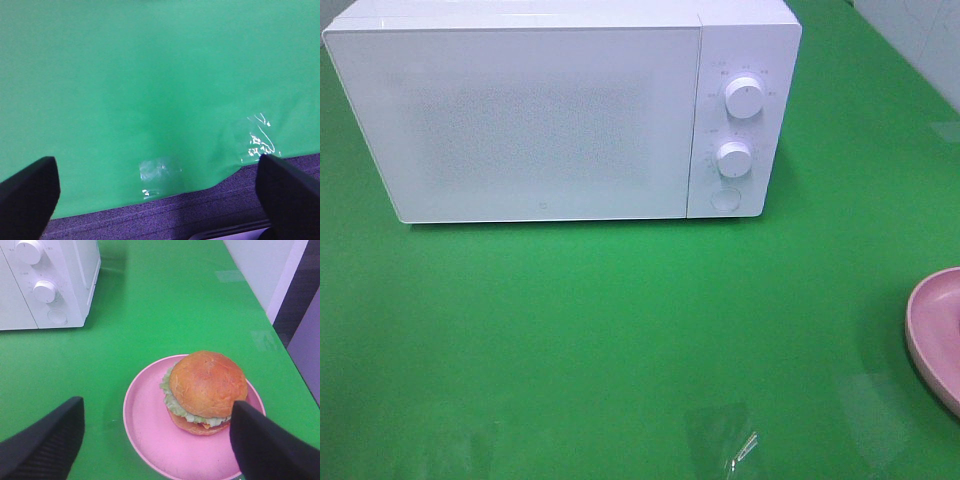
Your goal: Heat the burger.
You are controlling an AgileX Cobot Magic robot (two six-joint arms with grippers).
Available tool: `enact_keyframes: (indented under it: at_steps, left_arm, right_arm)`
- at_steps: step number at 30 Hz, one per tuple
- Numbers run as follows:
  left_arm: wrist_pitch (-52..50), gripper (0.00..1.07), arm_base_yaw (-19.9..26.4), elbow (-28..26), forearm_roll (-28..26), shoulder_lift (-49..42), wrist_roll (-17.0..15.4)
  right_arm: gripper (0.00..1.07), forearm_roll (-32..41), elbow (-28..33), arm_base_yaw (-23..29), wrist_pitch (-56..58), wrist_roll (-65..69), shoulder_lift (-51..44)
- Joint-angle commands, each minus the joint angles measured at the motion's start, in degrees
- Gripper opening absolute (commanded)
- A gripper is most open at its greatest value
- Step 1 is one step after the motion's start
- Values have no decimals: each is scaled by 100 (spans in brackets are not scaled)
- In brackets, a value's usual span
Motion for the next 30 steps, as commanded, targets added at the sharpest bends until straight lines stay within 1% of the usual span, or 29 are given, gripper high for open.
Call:
enact_keyframes:
  at_steps: [1, 2, 3, 6, 7, 8, 9, 10, 11, 14, 16, 20, 30]
  left_arm:
    - [-195, 99, 17, 298, -6, -401, -132]
    - [-355, 99, 17, 435, 0, -728, -229]
    - [-464, 99, 17, 607, 29, -1037, -252]
    - [-493, 99, 17, 688, 57, -1215, -252]
    - [-504, 99, 17, 831, 149, -1507, -252]
    - [-504, 99, 17, 831, 149, -1507, -252]
    - [-728, 99, 17, 928, 246, -1822, -252]
    - [-728, 99, 17, 928, 246, -1822, -252]
    - [-831, 99, 17, 1037, 361, -2114, -258]
    - [-837, 99, 17, 1026, 481, -2320, -350]
    - [-842, 99, 17, 1026, 544, -2699, -418]
    - [-842, 99, 17, 1026, 447, -2710, -435]
    - [-842, 99, 17, 1026, 447, -2710, -435]
  right_arm:
    - [76, -46, 23, -17, -34, -40, -155]
    - [76, -46, 23, -17, -34, -40, -155]
    - [76, -46, 23, -17, -34, -40, -155]
    - [76, -46, 23, -17, -34, -40, -155]
    - [76, -46, 23, -17, -34, -40, -155]
    - [76, -46, 23, -17, -34, -40, -155]
    - [76, -46, 23, -17, -34, -40, -155]
    - [76, -46, 23, -17, -34, -40, -155]
    - [76, -46, 23, -17, -34, -40, -155]
    - [76, -46, 23, -17, -34, -40, -155]
    - [76, -46, 23, -17, -34, -40, -155]
    - [76, -52, 23, -17, -34, -40, -155]
    - [76, -52, 23, -17, -34, -40, -149]
